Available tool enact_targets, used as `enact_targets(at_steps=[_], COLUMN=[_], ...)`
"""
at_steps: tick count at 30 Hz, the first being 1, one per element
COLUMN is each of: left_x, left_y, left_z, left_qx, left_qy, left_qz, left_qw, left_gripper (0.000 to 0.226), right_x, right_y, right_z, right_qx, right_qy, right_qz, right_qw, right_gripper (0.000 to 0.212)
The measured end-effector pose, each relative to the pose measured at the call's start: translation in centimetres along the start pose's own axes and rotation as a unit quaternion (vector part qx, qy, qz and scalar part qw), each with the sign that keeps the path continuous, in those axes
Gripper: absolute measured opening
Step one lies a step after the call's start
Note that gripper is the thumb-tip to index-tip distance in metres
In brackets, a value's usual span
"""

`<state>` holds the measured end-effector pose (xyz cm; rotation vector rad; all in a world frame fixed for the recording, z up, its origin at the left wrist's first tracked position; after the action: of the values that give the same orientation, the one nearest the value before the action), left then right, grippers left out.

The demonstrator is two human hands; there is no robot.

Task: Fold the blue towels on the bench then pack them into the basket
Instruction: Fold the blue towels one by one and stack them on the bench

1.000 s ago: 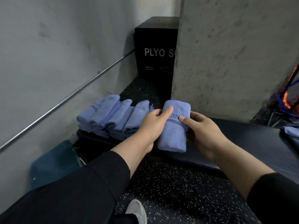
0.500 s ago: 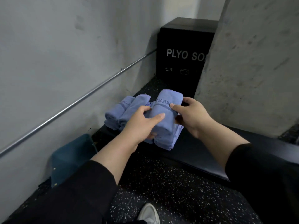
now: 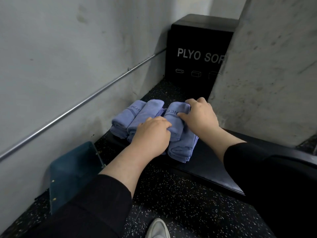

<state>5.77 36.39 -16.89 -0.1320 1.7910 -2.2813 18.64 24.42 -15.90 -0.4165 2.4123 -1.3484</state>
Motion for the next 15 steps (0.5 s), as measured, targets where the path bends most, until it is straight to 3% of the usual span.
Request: enact_targets(at_steps=[3, 6, 9, 15], left_x=[-0.3, -0.4, -0.5, -0.6], left_y=[-0.4, -0.6, -0.8, -1.9], left_z=[0.0, 0.9, 2.3, 8.0], left_qx=[0.013, 0.01, 0.021, 0.1], left_qy=[-0.006, -0.005, -0.002, 0.053], left_qz=[0.032, 0.025, 0.034, 0.172], left_qw=[0.999, 1.0, 0.999, 0.979], left_gripper=[0.038, 0.04, 0.038, 0.024], right_x=[0.2, 0.7, 2.2, 8.3], right_y=[-0.1, -1.3, -3.2, -7.5], right_z=[0.5, 1.1, 2.2, 8.8], right_qx=[-0.041, -0.131, -0.147, -0.124], right_qy=[-0.036, -0.054, -0.065, -0.044], right_qz=[-0.01, 0.024, 0.049, 0.07], right_qw=[0.998, 0.99, 0.986, 0.989], right_gripper=[0.045, 0.039, 0.037, 0.035])
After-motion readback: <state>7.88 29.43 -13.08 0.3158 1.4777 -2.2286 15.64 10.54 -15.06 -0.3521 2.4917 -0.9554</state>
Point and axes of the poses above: each hand's wrist, its own x-axis away from the middle knuckle, its own y-axis out of the palm, z = x × y, the point moved 3 cm from there along -x, towards the middle knuckle, and after that the axes turned 10 degrees about -x, right-handed, at the moved point
